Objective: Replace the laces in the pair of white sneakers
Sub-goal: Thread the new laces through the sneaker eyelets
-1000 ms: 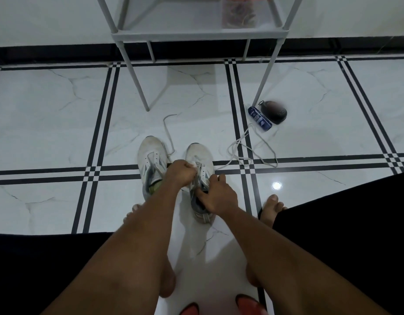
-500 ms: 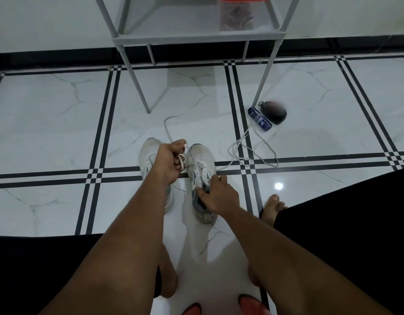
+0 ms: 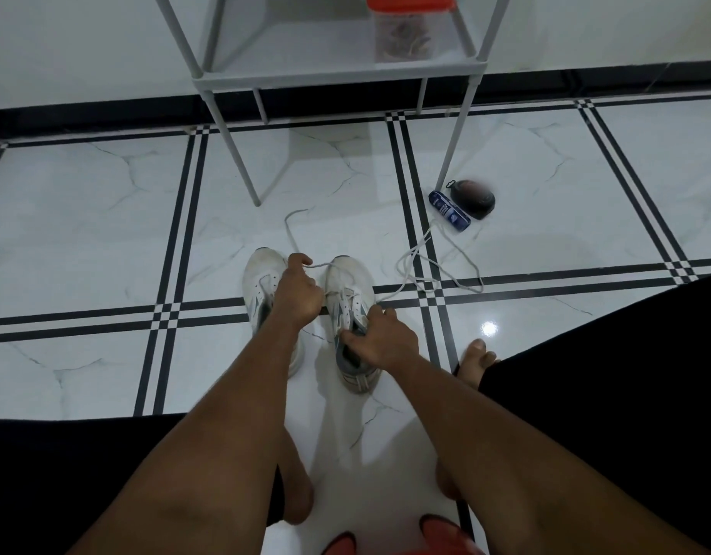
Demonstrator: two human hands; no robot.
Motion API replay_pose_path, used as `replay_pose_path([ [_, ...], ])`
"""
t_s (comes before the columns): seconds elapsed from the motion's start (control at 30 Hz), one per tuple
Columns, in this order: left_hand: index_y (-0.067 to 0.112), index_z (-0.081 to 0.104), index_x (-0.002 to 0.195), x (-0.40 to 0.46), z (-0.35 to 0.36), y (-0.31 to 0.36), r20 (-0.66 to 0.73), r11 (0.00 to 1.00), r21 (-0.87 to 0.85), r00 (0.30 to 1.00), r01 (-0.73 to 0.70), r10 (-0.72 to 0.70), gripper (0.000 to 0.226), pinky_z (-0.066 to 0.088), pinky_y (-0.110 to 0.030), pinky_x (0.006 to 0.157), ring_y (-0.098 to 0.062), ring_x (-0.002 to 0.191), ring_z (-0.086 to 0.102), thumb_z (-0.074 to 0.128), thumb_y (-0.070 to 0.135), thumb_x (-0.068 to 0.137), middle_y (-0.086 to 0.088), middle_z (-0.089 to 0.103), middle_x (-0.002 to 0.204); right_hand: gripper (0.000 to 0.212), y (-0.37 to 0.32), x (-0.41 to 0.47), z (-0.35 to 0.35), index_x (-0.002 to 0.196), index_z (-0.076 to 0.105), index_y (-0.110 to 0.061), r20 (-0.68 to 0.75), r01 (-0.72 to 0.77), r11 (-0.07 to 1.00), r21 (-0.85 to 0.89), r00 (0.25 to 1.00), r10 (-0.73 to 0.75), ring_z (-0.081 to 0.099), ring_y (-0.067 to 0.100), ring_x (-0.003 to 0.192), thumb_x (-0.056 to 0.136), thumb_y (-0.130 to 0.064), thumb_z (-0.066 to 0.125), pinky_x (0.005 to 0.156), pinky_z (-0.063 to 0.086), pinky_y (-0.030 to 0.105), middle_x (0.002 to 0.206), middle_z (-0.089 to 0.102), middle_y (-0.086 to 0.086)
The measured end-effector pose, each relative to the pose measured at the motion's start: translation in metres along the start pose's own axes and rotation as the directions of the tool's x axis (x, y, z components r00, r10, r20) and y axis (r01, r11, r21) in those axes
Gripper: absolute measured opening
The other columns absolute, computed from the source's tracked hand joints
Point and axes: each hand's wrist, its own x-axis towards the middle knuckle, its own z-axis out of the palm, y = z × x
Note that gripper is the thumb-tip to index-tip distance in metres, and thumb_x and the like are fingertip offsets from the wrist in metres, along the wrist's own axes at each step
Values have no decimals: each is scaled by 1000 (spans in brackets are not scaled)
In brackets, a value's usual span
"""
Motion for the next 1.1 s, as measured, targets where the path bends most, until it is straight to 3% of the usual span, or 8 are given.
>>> replay_pose_path([
  [0.2,34,44,124,-4,-2,15,138,981,196,990,-10,-17,24,53,-40,83,-28,89,64,45,33,100,-7,41,122,91,2,-3,-5,139,44,-19,2,-11,1000,8,1000,11,60,36,125,78,-87,55,101,52,49,134,57,11],
  [0.33,19,43,124,5,-4,23,201,990,67,970,127,-138,29,48,-33,56,-25,73,56,44,9,96,-14,52,109,91,4,-6,-7,130,45,-20,3,-2,999,39,1000,2,63,36,119,73,-90,53,98,53,49,127,60,10],
  [0.43,10,58,91,17,-4,23,378,974,90,897,209,-228,19,54,-35,70,-26,81,58,50,-8,89,-15,63,100,91,3,-7,-10,130,49,-21,-7,-1,998,59,1000,1,63,35,119,71,-91,51,99,54,49,127,61,9],
  [0.57,19,60,110,12,-5,36,370,984,42,913,170,-174,30,55,-27,61,-25,85,68,55,-5,94,-6,66,97,84,6,-6,-13,131,55,-21,-31,20,993,116,999,-16,62,31,119,80,-87,50,98,53,46,127,60,6],
  [0.7,6,53,125,12,-5,30,452,978,-70,881,194,-143,36,52,-29,57,-27,81,69,57,-13,94,-20,67,102,69,13,-7,-14,134,58,-19,-175,114,986,122,980,-91,59,28,119,91,-73,54,97,53,46,131,57,5],
  [0.83,25,40,118,13,-12,31,276,985,175,959,9,-58,51,49,-35,52,-26,68,59,68,-2,84,-12,57,84,57,9,-4,-22,131,58,-23,-214,209,959,192,962,-167,59,24,118,86,-57,60,95,55,47,129,56,1],
  [0.97,22,41,117,13,-8,35,214,1000,8,977,19,-20,43,65,-49,70,-33,84,72,67,0,91,-18,66,95,48,-2,-1,-16,128,62,-25,-279,349,926,142,912,-300,58,22,113,85,-43,72,90,55,41,119,60,-2],
  [1.1,16,46,118,15,-7,35,223,977,-191,973,99,-55,41,65,-52,82,-34,96,77,75,6,91,-17,72,101,46,-12,3,-8,128,66,-22,-310,410,902,136,882,-355,60,25,104,90,-48,66,83,56,43,112,62,0],
])
